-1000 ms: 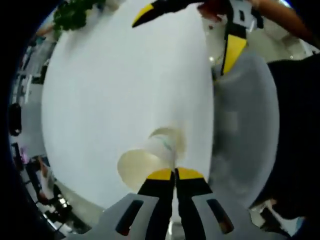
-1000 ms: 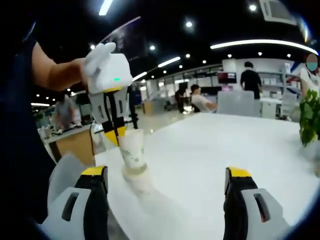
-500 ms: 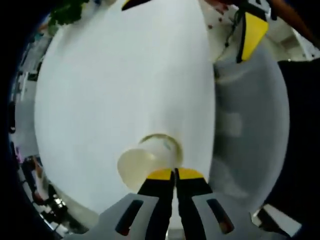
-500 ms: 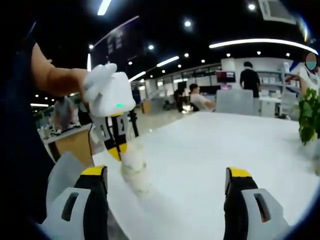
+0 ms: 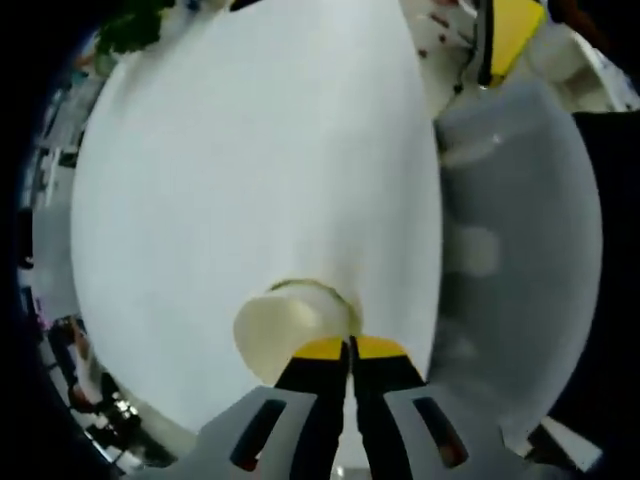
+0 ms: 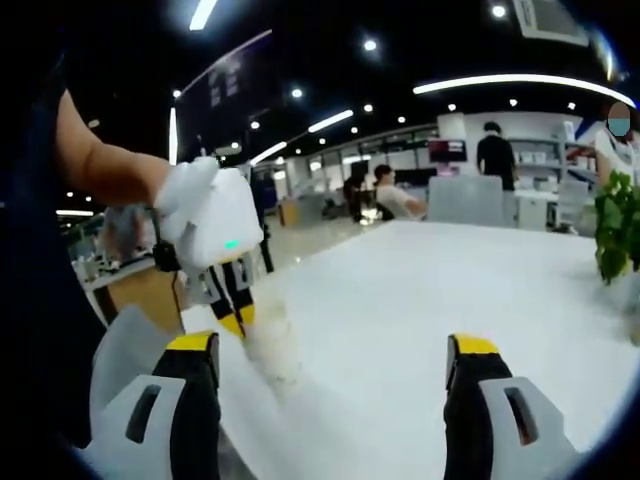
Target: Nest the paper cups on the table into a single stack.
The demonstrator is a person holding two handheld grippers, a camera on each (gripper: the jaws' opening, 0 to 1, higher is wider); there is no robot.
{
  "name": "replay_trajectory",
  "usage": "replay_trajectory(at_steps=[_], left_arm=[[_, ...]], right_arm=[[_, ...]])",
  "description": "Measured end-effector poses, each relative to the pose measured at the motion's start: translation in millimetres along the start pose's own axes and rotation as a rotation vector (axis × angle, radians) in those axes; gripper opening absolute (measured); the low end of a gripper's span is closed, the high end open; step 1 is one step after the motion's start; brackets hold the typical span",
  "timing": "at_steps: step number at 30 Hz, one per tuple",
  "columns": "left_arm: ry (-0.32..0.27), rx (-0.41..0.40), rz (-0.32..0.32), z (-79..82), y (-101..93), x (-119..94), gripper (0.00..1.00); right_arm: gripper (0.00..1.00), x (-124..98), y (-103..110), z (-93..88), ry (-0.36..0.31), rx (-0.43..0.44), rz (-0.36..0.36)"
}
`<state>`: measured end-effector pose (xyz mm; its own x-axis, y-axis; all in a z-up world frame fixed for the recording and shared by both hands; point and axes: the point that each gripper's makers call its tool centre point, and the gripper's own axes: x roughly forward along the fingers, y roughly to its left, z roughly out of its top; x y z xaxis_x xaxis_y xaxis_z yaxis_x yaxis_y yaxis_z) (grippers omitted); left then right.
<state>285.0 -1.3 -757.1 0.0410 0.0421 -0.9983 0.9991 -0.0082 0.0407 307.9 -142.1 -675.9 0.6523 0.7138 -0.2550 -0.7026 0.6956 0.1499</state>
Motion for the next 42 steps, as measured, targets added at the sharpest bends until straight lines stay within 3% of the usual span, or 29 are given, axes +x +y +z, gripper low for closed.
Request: replay_trajectory(at_steps=[12, 24, 30, 33, 37, 42], left_arm=[[-0.027, 0.035, 0.039, 2.3, 0.9, 2, 0.04], [-0.118, 0.037, 0.145, 5.1, 20.2, -8, 0.38], [-0.16, 0.01, 0.166, 7.2, 25.5, -12, 0.46], [-0.175, 0.003, 0.155, 6.1, 24.2, -13, 0.54], [-0.198, -0.017, 0.135, 4.9, 21.3, -17, 0.54], [-0.31, -0.1, 0.093, 10.2, 18.9, -28, 0.62]], right_arm=[[0.92, 3, 5, 1.5, 0.0, -0.001, 0.007], [0.91, 2, 4, 8.4, -0.028, 0.023, 0.001], [0.91, 3, 4, 11.8, -0.031, 0.021, 0.001], [0.91, 3, 4, 12.9, -0.033, 0.018, 0.001], [0.91, 4, 5, 14.3, -0.035, 0.017, 0.003], [0.91, 4, 5, 16.8, -0.04, 0.016, 0.002]])
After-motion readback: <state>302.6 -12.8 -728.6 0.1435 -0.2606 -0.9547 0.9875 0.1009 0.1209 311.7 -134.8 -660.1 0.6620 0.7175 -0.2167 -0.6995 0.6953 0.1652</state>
